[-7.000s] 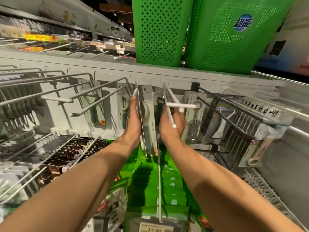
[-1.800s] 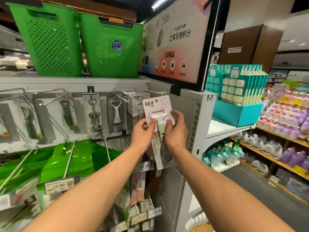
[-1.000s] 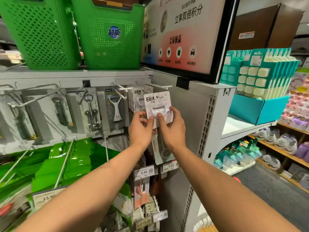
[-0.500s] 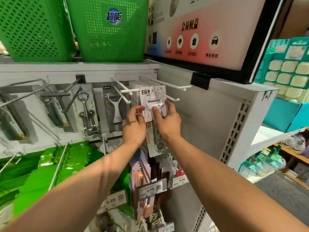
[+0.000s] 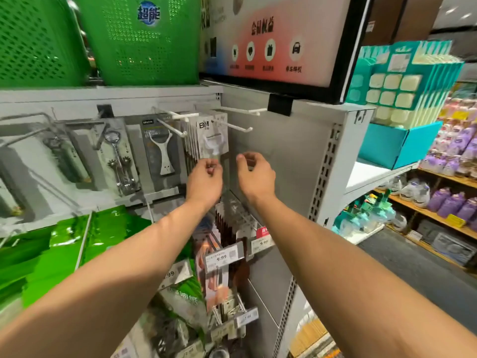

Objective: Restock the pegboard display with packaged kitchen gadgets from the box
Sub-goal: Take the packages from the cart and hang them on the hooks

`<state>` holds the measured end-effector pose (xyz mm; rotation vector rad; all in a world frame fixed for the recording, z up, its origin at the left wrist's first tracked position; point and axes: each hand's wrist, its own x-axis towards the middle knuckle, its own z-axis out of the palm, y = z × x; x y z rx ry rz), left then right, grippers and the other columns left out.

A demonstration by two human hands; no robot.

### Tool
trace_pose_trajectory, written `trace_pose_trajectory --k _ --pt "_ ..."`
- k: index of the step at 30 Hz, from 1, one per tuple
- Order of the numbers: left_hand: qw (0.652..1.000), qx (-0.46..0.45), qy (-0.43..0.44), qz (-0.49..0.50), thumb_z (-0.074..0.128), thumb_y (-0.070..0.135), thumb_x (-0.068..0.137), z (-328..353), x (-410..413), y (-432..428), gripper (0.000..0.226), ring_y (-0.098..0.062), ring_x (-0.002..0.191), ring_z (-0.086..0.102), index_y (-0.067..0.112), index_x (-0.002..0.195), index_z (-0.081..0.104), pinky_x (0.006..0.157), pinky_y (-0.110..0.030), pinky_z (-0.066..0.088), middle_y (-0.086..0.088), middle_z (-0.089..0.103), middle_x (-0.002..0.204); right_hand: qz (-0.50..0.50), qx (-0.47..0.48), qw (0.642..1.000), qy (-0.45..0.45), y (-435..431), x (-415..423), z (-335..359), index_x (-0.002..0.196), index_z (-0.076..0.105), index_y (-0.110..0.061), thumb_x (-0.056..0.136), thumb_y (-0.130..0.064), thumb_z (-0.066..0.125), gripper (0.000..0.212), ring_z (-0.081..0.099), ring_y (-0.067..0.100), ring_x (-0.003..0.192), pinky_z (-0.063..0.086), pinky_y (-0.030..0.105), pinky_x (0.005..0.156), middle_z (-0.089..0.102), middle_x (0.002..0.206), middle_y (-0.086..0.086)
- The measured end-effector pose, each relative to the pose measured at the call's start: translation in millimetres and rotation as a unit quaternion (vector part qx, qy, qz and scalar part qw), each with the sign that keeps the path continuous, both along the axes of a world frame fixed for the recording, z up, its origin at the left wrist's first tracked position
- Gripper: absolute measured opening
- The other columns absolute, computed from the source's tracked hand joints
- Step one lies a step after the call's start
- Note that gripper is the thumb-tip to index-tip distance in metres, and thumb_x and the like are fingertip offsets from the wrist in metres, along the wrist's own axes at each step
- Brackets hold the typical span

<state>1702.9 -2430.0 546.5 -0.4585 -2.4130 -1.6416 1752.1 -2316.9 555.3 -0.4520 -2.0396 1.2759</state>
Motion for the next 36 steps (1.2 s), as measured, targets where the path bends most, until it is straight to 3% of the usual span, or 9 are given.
trace_pose_trajectory --k 3,9,13,17,21,24,27,31,36 --pt "0.999 -0.009 -0.031 -0.032 0.053 0.030 0.108 -0.2 34.0 10.8 0.017 -0.016 0.105 0.058 0.023 0.117 0.065 0.091 -0.026 0.043 0.003 0.064 0.111 -0.022 -0.005 1.000 -0.012 1.9 44.0 -3.0 0.119 0.070 -0.015 0.102 -0.038 0.057 0.031 0.066 0.019 0.106 0.042 0.022 0.087 0.074 0.111 0.002" --pt "0.990 -0.019 -0.081 -0.116 0.055 0.031 0.108 -27.9 121.5 41.4 0.028 -0.024 0.107 0.065 0.011 0.124 0.068 0.083 -0.026 0.043 -0.007 0.070 0.115 -0.099 -0.024 0.994 -0.045 20.5 153.9 -29.7 0.117 0.071 -0.017 0.102 -0.037 0.058 0.029 0.066 0.020 0.104 0.041 0.023 0.085 0.075 0.111 0.003" --pt "0.975 -0.023 -0.118 -0.185 0.059 0.035 0.103 -60.5 176.6 70.9 0.019 -0.035 0.104 0.072 0.019 0.108 0.067 0.095 -0.044 0.057 -0.015 0.075 0.112 -0.148 -0.046 0.985 -0.070 37.9 221.6 -61.3 0.116 0.071 -0.018 0.100 -0.037 0.058 0.028 0.069 0.023 0.101 0.050 0.030 0.088 0.076 0.106 0.003" --pt "0.958 -0.053 -0.150 -0.240 0.053 0.056 0.085 -110.0 210.9 106.9 0.037 -0.037 0.098 0.074 0.023 0.098 0.066 0.091 -0.057 0.060 -0.009 0.076 0.105 -0.201 -0.076 0.972 -0.091 57.3 280.8 -100.1 0.112 0.072 -0.018 0.099 -0.037 0.059 0.026 0.070 0.022 0.098 0.053 0.033 0.086 0.077 0.103 0.002" --pt "0.939 -0.090 -0.159 -0.292 0.049 0.053 0.083 -131.5 274.9 138.5 0.032 -0.035 0.096 0.074 0.025 0.085 0.066 0.088 -0.055 0.061 -0.012 0.076 0.105 -0.261 -0.103 0.953 -0.117 86.0 338.9 -143.6 0.103 0.073 -0.021 0.097 -0.033 0.061 0.018 0.070 0.023 0.101 0.054 0.037 0.091 0.077 0.107 0.003" --pt "0.925 -0.121 -0.167 -0.320 0.053 0.048 0.088 -160.8 303.3 168.5 0.037 -0.034 0.097 0.074 0.016 0.094 0.071 0.090 -0.051 0.059 -0.014 0.076 0.106 -0.291 -0.134 0.937 -0.135 105.2 374.1 -175.8 0.106 0.074 -0.012 0.097 -0.027 0.063 0.020 0.071 0.024 0.095 0.052 0.035 0.087 0.077 0.100 0.009" --pt "0.902 -0.146 -0.204 -0.351 0.060 0.040 0.096 -203.0 327.1 200.0 0.031 -0.037 0.099 0.074 0.013 0.106 0.070 0.091 -0.054 0.060 -0.018 0.076 0.107 -0.321 -0.181 0.916 -0.158 124.0 406.0 -214.6 0.099 0.073 -0.013 0.098 -0.025 0.063 0.016 0.067 0.021 0.083 0.050 0.031 0.079 0.076 0.090 0.006" --pt "0.866 -0.201 -0.247 -0.386 0.060 0.039 0.101 -264.2 353.2 226.4 0.016 -0.041 0.102 0.072 0.026 0.110 0.063 0.087 -0.047 0.057 -0.010 0.073 0.098 -0.352 -0.238 0.880 -0.213 144.7 441.6 -276.3 0.098 0.069 -0.024 0.099 -0.034 0.059 0.014 0.067 0.010 0.067 0.050 0.026 0.061 0.072 0.083 -0.008" --pt "0.825 -0.270 -0.266 -0.420 0.057 0.039 0.106 -334.2 362.2 257.0 0.018 -0.028 0.096 0.072 0.023 0.112 0.063 0.088 -0.040 0.059 -0.007 0.072 0.113 -0.381 -0.320 0.822 -0.275 175.0 464.1 -351.6 0.107 0.070 -0.023 0.103 -0.027 0.058 0.013 0.065 0.022 0.090 0.048 0.029 0.073 0.071 0.101 0.000"
